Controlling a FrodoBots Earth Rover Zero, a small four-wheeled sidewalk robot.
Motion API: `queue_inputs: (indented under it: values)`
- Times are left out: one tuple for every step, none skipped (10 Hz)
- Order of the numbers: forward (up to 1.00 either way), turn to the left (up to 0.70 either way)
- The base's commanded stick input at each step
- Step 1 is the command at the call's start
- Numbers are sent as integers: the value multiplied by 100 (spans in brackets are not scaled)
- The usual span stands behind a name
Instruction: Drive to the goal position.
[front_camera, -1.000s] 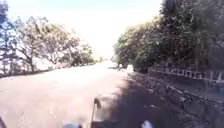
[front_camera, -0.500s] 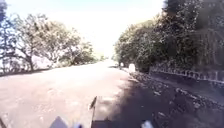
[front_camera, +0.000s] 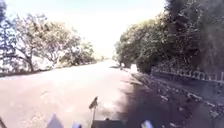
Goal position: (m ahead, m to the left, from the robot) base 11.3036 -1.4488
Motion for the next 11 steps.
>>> queue_inputs:
  values:
    - [50,0]
    - [50,0]
    - [50,0]
    - [50,0]
    - [50,0]
    - [50,0]
    - [50,0]
    - [50,0]
    - [50,0]
    - [50,0]
    - [50,0]
